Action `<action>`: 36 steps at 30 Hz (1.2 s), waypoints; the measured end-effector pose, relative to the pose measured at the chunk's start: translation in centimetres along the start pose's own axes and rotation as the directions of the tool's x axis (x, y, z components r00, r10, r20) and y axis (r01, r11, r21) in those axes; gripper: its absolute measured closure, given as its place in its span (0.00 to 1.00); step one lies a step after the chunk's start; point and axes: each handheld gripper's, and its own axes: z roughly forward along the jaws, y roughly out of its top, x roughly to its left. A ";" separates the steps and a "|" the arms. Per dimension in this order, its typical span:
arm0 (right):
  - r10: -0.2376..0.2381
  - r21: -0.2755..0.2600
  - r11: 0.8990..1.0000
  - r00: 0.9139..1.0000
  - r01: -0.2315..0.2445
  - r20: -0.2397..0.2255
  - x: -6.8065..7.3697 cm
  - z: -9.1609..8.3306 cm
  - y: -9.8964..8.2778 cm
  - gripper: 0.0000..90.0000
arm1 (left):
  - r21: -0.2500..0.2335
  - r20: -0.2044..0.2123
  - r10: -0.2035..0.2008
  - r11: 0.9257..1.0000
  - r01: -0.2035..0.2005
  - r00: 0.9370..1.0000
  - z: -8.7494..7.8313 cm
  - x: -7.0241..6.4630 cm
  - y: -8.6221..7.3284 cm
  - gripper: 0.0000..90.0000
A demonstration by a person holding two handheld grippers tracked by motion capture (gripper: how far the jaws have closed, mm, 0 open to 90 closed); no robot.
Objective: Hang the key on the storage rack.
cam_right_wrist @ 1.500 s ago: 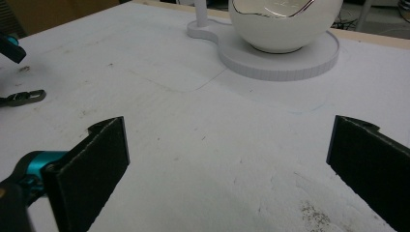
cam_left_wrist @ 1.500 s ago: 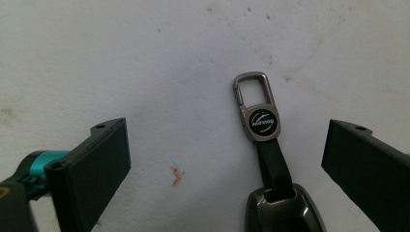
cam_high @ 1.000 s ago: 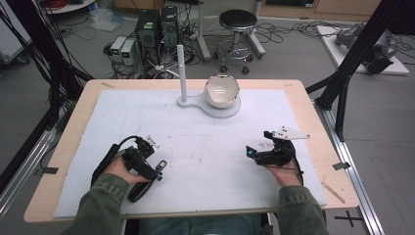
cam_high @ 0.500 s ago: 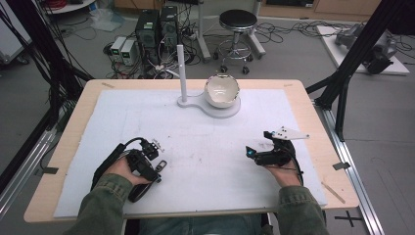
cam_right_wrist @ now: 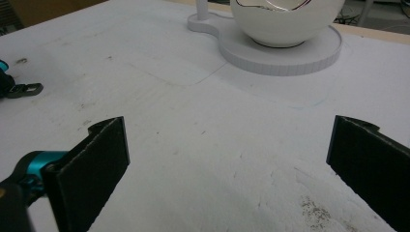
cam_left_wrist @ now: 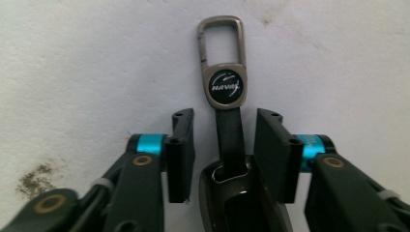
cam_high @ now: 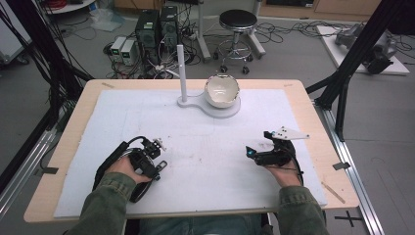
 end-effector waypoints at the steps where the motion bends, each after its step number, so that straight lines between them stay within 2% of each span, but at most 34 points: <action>1: 0.001 0.001 1.000 1.000 -0.001 0.000 0.0 0.0 0.0 0.00 | -0.004 -0.002 -0.001 1.000 0.001 1.000 0.0 0.1 0.0 0.73; 2: 0.000 0.001 1.000 1.000 0.000 0.000 0.0 0.0 0.0 0.00 | -0.010 -0.005 0.003 1.000 -0.003 1.000 0.0 0.1 0.0 0.81; 7: 0.005 0.005 1.000 1.000 -0.005 -0.002 0.1 0.0 0.0 0.00 | -0.019 0.006 0.028 0.999 -0.028 1.000 0.0 0.1 -0.1 0.82; 8: 0.007 0.006 1.000 1.000 -0.007 -0.003 0.1 0.0 0.0 0.00 | -0.029 0.029 0.030 0.999 -0.029 0.999 -0.1 0.2 -0.2 0.84; 9: 0.007 0.005 1.000 1.000 -0.006 -0.003 0.1 0.0 0.0 0.00 | -0.047 0.060 0.039 0.998 -0.036 0.997 -0.1 0.3 -0.4 0.91; 10: 0.008 0.005 1.000 1.000 -0.008 -0.001 0.1 -0.1 0.0 0.00 | -0.040 0.080 0.049 0.998 -0.045 0.996 -0.1 0.4 -0.4 0.92; 12: 0.007 0.003 1.000 1.000 -0.007 -0.002 0.0 0.0 0.0 0.00 | -0.040 0.056 0.056 0.998 -0.054 0.997 -0.2 0.1 -0.5 0.92; 14: 0.005 0.004 1.000 1.000 -0.005 0.000 0.0 0.0 0.0 0.00 | -0.040 0.062 0.066 0.997 -0.064 0.996 -0.2 0.1 -0.4 0.92; 19: 0.006 0.007 1.000 1.000 -0.006 -0.002 0.1 0.0 0.0 0.00 | -0.063 0.076 0.059 0.997 -0.054 0.995 -0.7 0.5 -0.6 0.92; 21: 0.006 0.006 1.000 1.000 -0.006 -0.002 0.1 0.0 0.0 0.00 | -0.086 0.088 0.042 0.996 -0.035 0.995 -1.0 0.6 -0.7 0.92; 23: 0.005 0.006 1.000 1.000 -0.005 0.000 0.1 0.0 0.0 0.00 | -0.088 0.128 0.056 0.995 -0.045 0.990 -1.6 0.8 -0.8 0.92; 27: 0.006 0.001 1.000 1.000 -0.006 0.003 0.0 -0.1 0.0 0.00 | -0.106 0.109 0.081 0.992 -0.070 0.991 -2.7 0.6 -0.4 0.92; 30: 0.006 -0.002 1.000 1.000 -0.006 0.002 0.1 -0.1 0.0 0.00 | -0.126 0.103 0.071 0.990 -0.058 0.992 -3.3 0.6 -0.1 0.92; 31: 0.006 -0.003 1.000 1.000 -0.006 0.001 0.1 -0.1 0.0 0.00 | -0.123 0.101 0.080 0.990 -0.067 0.992 -3.6 0.9 0.0 0.92; 33: 0.012 0.000 1.000 1.000 -0.012 0.001 0.1 -0.1 0.0 0.00 | -0.147 0.095 0.075 0.987 -0.061 0.993 -4.2 1.0 0.2 0.92; 35: 0.004 -0.004 1.000 1.000 -0.004 0.000 0.0 -0.1 0.0 0.00 | -0.178 0.101 0.076 0.982 -0.057 0.992 -4.7 1.2 0.2 0.92; 36: 0.006 -0.005 1.000 1.000 -0.006 0.001 0.0 -0.1 0.0 0.00 | -0.179 0.106 0.085 0.982 -0.065 0.991 -5.0 1.5 0.3 0.92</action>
